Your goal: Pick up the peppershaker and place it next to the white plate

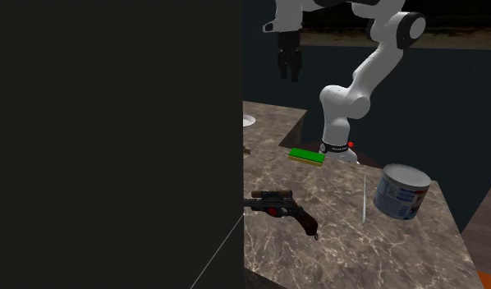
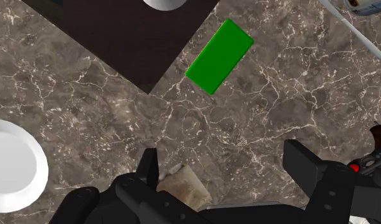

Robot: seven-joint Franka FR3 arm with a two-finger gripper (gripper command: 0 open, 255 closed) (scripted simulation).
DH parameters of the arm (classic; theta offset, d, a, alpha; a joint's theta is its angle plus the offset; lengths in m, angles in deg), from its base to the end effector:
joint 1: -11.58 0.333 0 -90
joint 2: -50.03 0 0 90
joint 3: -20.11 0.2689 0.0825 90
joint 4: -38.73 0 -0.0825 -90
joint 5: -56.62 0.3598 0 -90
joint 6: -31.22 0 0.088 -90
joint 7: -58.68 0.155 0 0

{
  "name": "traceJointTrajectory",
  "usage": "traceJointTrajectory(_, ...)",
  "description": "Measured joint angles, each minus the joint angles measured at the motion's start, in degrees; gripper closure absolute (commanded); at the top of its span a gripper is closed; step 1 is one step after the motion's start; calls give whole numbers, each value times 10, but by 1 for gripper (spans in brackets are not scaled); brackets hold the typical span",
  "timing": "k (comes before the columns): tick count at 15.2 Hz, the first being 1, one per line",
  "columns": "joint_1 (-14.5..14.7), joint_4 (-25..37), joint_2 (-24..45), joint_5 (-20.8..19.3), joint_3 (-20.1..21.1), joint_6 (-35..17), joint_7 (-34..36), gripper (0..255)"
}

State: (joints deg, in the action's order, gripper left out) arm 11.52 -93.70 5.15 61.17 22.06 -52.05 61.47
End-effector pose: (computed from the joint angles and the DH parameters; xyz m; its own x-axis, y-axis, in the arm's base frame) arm 0.3004 0.0244 0.5185 0.9968 -0.0181 -0.0774 -0.0221 -0.9984 -0.0516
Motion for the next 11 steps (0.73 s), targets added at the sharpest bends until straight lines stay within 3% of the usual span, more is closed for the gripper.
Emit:
traceJointTrajectory(5, 10, 1, 34, 18, 32, -38, 28, 0)
traceJointTrajectory(11, 22, 15, 125, 38, 88, -124, 75, 0)
